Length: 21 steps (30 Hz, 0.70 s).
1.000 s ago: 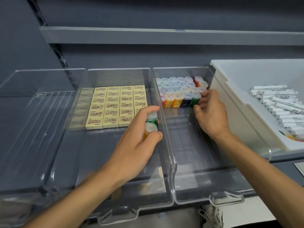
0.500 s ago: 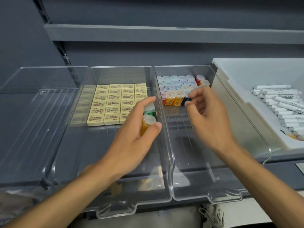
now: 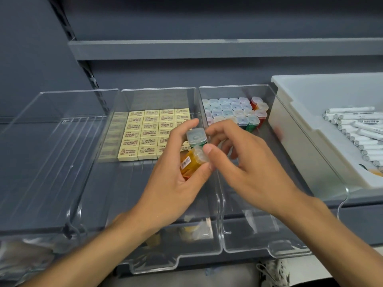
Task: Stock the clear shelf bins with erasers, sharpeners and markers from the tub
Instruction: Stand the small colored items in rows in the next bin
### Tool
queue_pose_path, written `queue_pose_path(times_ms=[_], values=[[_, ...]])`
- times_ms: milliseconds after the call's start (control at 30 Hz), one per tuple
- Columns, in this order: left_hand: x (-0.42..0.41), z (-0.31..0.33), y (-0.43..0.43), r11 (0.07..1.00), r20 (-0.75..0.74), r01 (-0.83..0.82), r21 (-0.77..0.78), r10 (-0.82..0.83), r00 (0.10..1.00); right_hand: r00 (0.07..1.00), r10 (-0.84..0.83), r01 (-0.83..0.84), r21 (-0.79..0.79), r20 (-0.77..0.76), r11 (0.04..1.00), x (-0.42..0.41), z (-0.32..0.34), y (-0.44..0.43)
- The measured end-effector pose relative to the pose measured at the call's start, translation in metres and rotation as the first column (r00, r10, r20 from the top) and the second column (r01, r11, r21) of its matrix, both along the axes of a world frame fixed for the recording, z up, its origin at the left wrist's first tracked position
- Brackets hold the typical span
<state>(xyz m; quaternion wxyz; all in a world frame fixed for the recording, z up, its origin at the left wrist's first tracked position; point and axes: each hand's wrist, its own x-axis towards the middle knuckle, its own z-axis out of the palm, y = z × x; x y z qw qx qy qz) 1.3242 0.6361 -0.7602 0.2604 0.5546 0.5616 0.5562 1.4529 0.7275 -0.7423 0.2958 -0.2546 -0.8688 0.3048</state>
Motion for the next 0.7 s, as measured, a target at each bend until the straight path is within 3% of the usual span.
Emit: queue_pose_path(times_ms=[100,367,600,700], values=[[-0.002,-0.002,0.001,1.000,0.012,0.001,-0.003,-0.001,1.000,1.000,0.009,-0.010,-0.062,-0.022,0.998,0.001,0.000,-0.001],[-0.007,-0.011,0.002,0.999,-0.128,-0.007,-0.035,0.003,0.992,0.995,-0.017,-0.007,-0.240,-0.097,0.971,-0.003,0.000,-0.001],[-0.014,-0.014,0.007,0.997,-0.167,-0.069,-0.041,0.061,0.984,0.985,-0.032,-0.013,-0.260,-0.170,0.966,-0.003,0.003,0.004],[-0.015,-0.012,0.006,0.998,-0.123,-0.065,-0.026,0.061,0.991,0.960,-0.160,0.043,-0.447,-0.228,0.893,-0.001,0.007,0.006]])
